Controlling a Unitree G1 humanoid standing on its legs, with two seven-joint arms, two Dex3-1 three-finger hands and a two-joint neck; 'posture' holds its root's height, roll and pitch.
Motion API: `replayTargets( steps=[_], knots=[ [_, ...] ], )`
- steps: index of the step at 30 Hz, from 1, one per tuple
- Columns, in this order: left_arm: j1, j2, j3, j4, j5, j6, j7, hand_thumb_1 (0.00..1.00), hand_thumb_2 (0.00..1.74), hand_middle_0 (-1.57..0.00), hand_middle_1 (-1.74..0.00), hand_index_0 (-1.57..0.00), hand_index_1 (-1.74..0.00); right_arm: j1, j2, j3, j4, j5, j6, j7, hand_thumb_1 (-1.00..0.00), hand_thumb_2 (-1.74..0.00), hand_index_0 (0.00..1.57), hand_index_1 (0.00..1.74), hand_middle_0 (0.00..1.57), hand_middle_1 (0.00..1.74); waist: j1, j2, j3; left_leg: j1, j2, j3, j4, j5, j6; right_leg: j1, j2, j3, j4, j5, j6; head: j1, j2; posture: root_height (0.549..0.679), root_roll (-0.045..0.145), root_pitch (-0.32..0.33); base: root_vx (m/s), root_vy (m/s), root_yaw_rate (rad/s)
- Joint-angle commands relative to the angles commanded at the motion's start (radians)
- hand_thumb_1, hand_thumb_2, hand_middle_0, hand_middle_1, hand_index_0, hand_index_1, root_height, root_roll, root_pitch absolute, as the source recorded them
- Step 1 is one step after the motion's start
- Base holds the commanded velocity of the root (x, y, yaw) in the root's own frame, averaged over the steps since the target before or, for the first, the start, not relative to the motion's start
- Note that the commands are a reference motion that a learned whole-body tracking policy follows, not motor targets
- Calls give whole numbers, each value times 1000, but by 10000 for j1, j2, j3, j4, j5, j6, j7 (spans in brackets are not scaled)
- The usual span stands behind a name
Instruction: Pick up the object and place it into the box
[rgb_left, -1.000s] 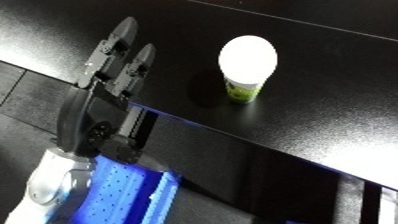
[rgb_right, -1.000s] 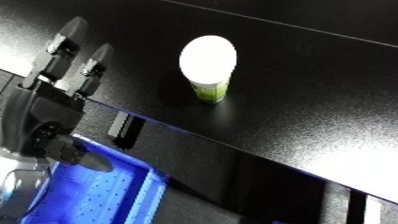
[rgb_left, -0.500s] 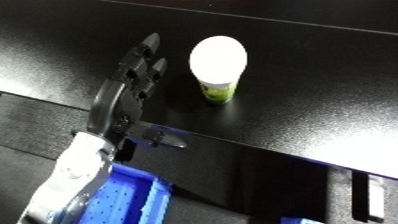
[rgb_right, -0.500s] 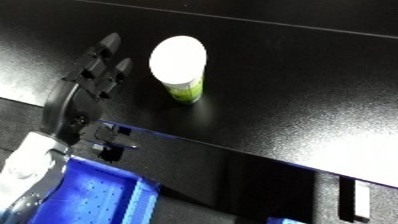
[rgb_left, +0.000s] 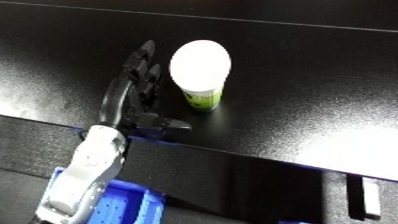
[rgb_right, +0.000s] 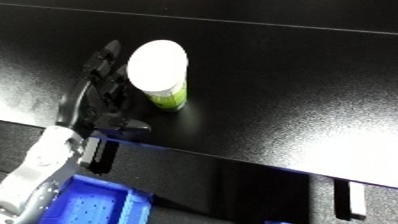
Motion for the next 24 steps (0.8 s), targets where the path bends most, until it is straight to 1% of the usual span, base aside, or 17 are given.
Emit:
replayTargets(
  steps=[6, 10, 17, 24],
  knots=[
    [-564, -90, -257, 372, 122, -103, 7, 0, 0, 0, 0, 0, 0, -69, 25, 113, -52, 42, 53, -85, 0, 0, 0, 0, 0, 0, -136, -25, 0, -99, 23, 62, 73, -71, 23, -133, 26, 68, -15, 28, 15, -169, 60, 622, 20, -20, 5, 4, -49],
    [-921, -108, -429, 441, 272, -148, -71, 0, 0, 0, 0, 0, 0, -74, 37, 147, -45, 63, 78, -94, 0, 0, 0, 0, 0, 0, -213, -20, 0, -70, 34, 89, 92, -118, 34, -130, 36, 106, -33, 30, 19, -259, -21, 622, 21, -20, 19, 0, -32],
    [-1320, -149, -648, 282, 271, -104, -296, 350, 609, -549, -609, -549, -609, 0, 98, 141, -3, 47, 20, -66, 0, 0, 0, 0, 0, 0, -290, 10, 0, 0, 40, 111, 135, -175, 47, -57, 37, 130, -38, 9, 10, -415, -133, 622, 23, -24, 21, -2, -18],
    [-1408, -178, -669, 357, 11, 149, -337, 700, 1218, -1099, -1218, -1099, -1218, 42, 146, 112, 29, 50, -63, -106, 0, 0, 0, 0, 0, 0, -319, 38, 0, 104, 37, 87, 155, -213, 56, 31, 36, 127, -20, -27, -5, -465, -256, 622, 24, -30, 15, -2, -3]
  ],
)
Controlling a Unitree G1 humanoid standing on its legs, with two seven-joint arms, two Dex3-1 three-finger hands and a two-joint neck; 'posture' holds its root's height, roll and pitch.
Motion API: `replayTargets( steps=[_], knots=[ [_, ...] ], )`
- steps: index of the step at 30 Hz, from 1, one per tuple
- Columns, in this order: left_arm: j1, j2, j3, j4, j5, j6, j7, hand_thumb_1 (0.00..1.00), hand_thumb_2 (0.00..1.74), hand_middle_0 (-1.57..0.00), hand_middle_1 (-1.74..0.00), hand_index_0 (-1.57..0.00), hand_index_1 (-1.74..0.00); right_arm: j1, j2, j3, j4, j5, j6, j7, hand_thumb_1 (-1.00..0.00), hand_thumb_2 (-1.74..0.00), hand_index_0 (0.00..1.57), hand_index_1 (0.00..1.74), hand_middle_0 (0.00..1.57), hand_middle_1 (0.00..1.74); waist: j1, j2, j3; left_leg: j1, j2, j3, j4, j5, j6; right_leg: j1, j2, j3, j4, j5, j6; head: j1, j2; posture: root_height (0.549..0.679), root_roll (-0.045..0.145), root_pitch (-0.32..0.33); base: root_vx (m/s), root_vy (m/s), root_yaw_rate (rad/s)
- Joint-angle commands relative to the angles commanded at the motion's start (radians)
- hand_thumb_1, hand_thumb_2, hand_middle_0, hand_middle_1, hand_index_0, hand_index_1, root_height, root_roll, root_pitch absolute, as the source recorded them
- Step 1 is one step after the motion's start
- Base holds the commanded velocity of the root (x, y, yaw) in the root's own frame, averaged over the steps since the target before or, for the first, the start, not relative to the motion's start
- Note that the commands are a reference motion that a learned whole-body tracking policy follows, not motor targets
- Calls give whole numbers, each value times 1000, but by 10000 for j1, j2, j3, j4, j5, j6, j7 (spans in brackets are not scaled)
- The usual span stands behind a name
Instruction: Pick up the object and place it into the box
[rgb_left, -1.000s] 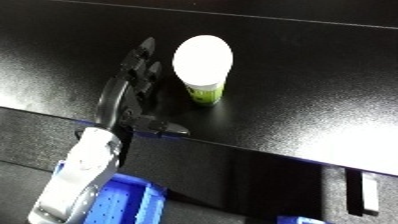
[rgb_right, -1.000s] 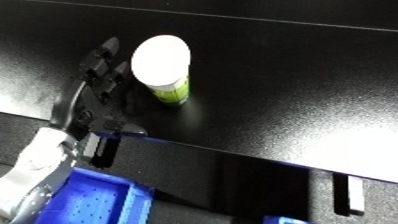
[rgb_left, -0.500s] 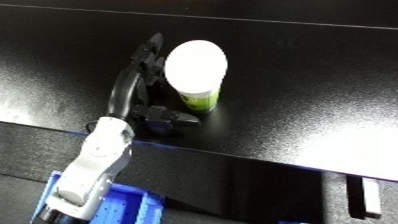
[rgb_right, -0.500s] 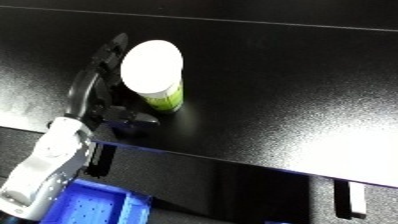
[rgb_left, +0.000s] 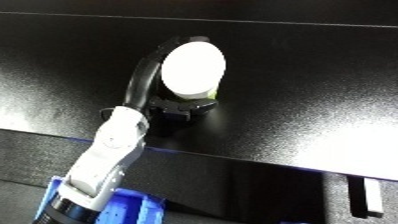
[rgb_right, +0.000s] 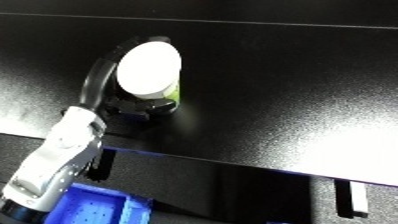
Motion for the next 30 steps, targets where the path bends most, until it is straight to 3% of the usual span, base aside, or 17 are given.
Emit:
replayTargets(
  steps=[2, 9, 15, 22, 30],
  knots=[
    [26, -36, 43, 93, -211, 33, 0, 800, 1392, -1256, -1392, -1256, -1392, 7, 11, -4, 18, -10, -19, -17, 0, 0, 0, 0, 0, 0, -2, 12, 0, 26, -7, -8, 0, -4, 3, 25, 0, -1, 8, -15, -7, -53, -19, 622, 25, -32, 6, 4, 6],
    [427, -269, 396, 210, -1814, 127, 6, 800, 1392, -1256, -1392, -1256, -1392, 37, 25, -77, -31, -10, -37, -74, 0, 0, 0, 0, 0, 0, 51, 67, 0, 122, -54, -82, -74, 41, -6, 143, -17, -33, 3, -59, -43, -249, -7, 623, 27, -36, -6, 3, 39],
    [1109, -431, 1082, -104, -3071, -591, 22, 800, 1392, -1256, -1392, -1256, -1392, 102, 57, -171, -61, 165, -173, -148, 0, 0, 0, 0, 0, 0, 221, 148, 0, 235, -131, -201, -200, 99, -37, 290, -65, -97, -85, -86, -93, -518, 44, 624, 30, -39, -27, -6, 90],
    [2542, 14, 2360, -1303, -2721, -1549, 438, 800, 1392, -1256, -1392, -1256, -1392, 569, 68, -491, -467, 503, -362, -381, 0, 0, 0, 0, 0, 0, 629, 302, 0, 261, -344, -419, -280, 138, -71, 412, -190, -254, -111, -163, -179, -598, 13, 624, 41, -39, -41, -17, 135],
    [4242, 691, 4582, -1416, -2417, -3425, 1592, 800, 1392, -1256, -1392, -1256, -1392, 1072, 20, -1019, -507, 636, -553, -346, 0, 0, 0, 0, 0, 0, 1093, 517, 0, 286, -583, -570, -309, 183, -78, 474, -327, -404, 55, -362, -312, -1131, -7, 624, 55, -43, -42, 9, 133]
  ],
)
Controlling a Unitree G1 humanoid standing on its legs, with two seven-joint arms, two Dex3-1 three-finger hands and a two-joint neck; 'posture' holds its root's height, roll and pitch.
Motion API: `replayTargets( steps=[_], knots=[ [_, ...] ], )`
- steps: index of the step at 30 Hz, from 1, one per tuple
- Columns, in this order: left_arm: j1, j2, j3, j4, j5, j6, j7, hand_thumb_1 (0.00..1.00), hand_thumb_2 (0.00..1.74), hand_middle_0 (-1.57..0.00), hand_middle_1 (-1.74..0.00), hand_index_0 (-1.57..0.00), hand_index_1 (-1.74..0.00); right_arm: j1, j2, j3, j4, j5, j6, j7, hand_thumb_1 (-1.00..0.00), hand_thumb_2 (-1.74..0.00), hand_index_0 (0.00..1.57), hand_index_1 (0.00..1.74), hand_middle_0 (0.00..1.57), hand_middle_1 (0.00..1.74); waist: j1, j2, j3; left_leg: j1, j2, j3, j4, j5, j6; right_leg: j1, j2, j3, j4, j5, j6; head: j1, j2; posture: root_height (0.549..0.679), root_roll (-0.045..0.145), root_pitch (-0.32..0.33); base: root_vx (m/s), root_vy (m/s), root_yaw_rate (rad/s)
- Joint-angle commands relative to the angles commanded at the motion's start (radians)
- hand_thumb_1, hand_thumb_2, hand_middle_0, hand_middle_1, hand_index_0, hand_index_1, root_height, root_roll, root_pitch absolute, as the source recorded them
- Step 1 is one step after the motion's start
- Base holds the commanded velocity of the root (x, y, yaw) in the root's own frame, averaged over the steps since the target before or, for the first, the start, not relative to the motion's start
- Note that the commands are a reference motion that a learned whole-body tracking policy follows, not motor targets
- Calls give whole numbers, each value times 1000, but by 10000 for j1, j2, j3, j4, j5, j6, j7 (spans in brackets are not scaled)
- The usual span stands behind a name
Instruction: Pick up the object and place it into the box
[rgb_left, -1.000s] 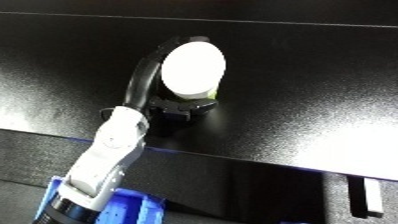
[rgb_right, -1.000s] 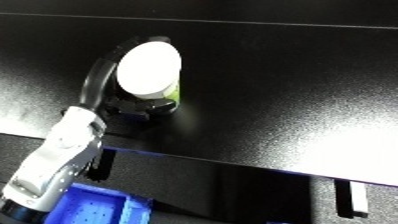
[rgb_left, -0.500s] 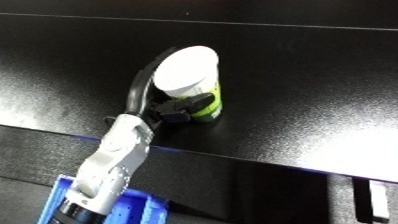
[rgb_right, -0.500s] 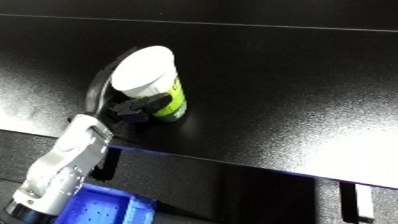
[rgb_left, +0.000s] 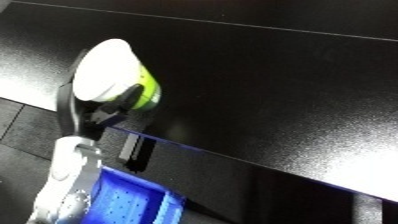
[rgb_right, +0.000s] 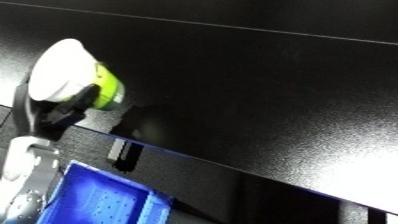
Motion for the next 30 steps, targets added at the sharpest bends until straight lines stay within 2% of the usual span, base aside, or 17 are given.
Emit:
replayTargets(
  steps=[7, 13, 16, 20, 26, 30],
  knots=[
    [1600, 533, 1774, 2275, 192, -1501, 738, 800, 1392, -1256, -1392, -1256, -1392, 145, -104, -236, 127, 8, -10, 71, 0, 0, 0, 0, 0, 0, 147, 176, 0, 19, -90, -33, 102, -11, -16, 120, -56, -41, 102, -220, -104, -903, -200, 623, 64, -46, -9, 20, 57],
    [2944, 775, 2379, 4304, -313, -2124, 1026, 800, 1392, -1256, -1392, -1256, -1392, 141, -139, -164, 139, -17, 69, -123, 0, 0, 0, 0, 0, 0, 230, 276, 0, 89, -144, -57, 87, 9, -24, 278, -55, -42, 192, -484, -207, -2137, -439, 622, 69, -53, 7, 47, 39],
    [3326, 727, 2593, 5362, -979, -2024, 1059, 800, 1392, -1256, -1392, -1256, -1392, 65, -146, -83, 182, -48, 108, -202, 0, 0, 0, 0, 0, 0, 267, 263, 0, 94, -144, -78, 100, 32, -10, 367, -53, -67, 230, -595, -241, -3096, -485, 622, 69, -58, 20, 42, 62],
    [3499, 737, 2928, 6816, -1977, -1675, 617, 800, 1392, -1256, -1392, -1256, -1392, -31, -167, 42, 221, -44, 135, -251, 0, 0, 0, 0, 0, 0, 276, 161, 0, 55, -114, -103, 107, 103, 12, 467, -27, -123, 229, -683, -266, -4312, -730, 621, 67, -62, 14, 16, 63],
    [3353, 850, 3002, 8476, -3053, -922, -405, 800, 1392, -1256, -1392, -1256, -1392, -43, -84, 191, 218, -19, 180, -228, 0, 0, 0, 0, 0, 0, 315, -88, 0, -79, -36, -181, 8, 269, 50, 536, 59, -221, 235, -778, -269, -5343, -1442, 622, 55, -58, 1, -8, 60],
    [3219, 804, 2901, 9185, -3724, -368, -1076, 800, 1392, -1256, -1392, -1256, -1392, -37, 25, 238, 307, -100, 178, -77, 0, 0, 0, 0, 0, 0, 301, -308, 0, -113, 71, -218, -155, 379, 35, 585, 141, -264, 158, -789, -264, -5620, -1651, 623, 49, -54, 7, -11, 46]
  ],
)
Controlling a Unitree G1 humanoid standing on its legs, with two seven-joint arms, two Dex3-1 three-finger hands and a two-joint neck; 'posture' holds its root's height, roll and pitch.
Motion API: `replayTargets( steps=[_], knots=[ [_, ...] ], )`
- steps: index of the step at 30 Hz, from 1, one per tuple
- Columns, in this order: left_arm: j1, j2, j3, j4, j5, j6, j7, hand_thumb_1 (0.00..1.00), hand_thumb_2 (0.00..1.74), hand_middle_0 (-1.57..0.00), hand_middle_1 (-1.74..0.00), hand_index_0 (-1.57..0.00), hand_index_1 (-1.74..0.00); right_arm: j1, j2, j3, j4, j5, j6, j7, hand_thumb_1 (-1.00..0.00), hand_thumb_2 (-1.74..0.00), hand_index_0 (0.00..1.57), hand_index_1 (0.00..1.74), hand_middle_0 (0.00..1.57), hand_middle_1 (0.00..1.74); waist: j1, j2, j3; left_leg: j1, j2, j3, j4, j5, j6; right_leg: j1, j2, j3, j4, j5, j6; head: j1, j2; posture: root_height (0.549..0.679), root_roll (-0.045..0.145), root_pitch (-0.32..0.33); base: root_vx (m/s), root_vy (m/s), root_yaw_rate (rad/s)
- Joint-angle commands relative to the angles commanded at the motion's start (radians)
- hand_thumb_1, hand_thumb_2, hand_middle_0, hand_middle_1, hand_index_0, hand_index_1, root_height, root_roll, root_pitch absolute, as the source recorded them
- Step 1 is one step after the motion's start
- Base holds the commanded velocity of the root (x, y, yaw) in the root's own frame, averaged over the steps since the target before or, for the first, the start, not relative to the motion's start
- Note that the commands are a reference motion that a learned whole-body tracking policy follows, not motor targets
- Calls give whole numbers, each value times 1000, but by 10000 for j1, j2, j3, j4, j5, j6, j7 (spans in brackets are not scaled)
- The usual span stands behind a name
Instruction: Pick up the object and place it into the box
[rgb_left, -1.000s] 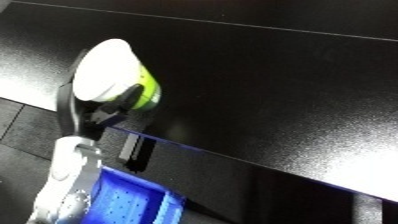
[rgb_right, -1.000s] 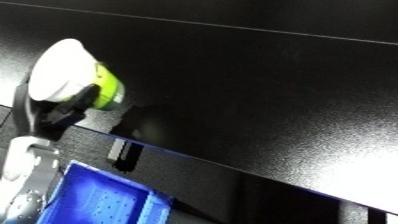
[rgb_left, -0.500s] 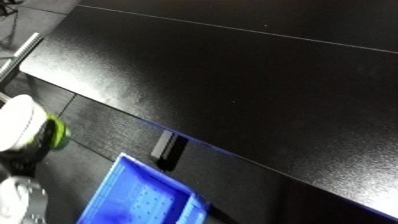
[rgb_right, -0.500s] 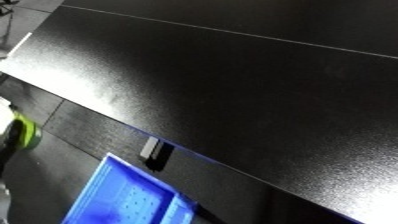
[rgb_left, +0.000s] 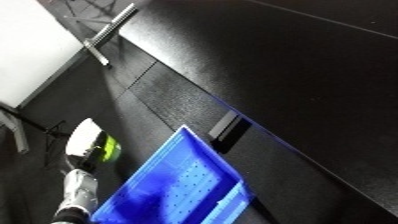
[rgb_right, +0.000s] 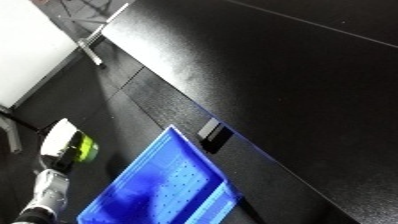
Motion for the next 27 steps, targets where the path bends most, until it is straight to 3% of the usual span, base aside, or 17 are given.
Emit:
replayTargets(
  steps=[1, 8, 17, 27],
  knots=[
    [-26, -26, -34, 130, -141, 128, -139, 800, 1392, -1256, -1392, -1256, -1392, 6, 19, 3, 20, -37, -4, 34, 0, 0, 0, 0, 0, 0, -13, -47, 0, -5, 24, -4, -35, 19, -5, 10, 21, -1, -28, 2, 2, -18, 0, 624, 47, -53, 5, 2, 26],
    [-172, -251, -325, 826, -715, 686, -1075, 450, 783, -706, -783, -706, -783, 39, 90, 45, 178, -179, -32, 248, 0, 0, 0, 0, 0, 0, -93, -309, 0, 0, 175, 14, -247, 106, -36, 71, 177, -3, -252, 48, 2, -181, -85, 626, 40, -46, -2, 6, 7],
    [-342, -276, -588, 1232, -445, 976, -1644, 0, 0, 0, 0, 0, 0, 67, 73, 70, 294, -209, -24, 492, 0, 0, 0, 0, 0, 0, -128, -464, 0, 31, 221, 38, -388, 121, -63, 165, 266, -43, -470, 106, 5, 193, -64, 628, 34, -43, -5, -6, 6],
    [-468, -250, -712, 1378, -309, 993, -1944, 0, 0, 0, 0, 0, 0, 41, 45, 152, 326, -79, -20, 466, 0, 0, 0, 0, 0, 0, -96, -484, 0, 51, 187, 31, -469, 124, -81, 206, 284, -91, -608, 168, 0, 717, -24, 629, 32, -39, -7, -7, 1]
  ],
)
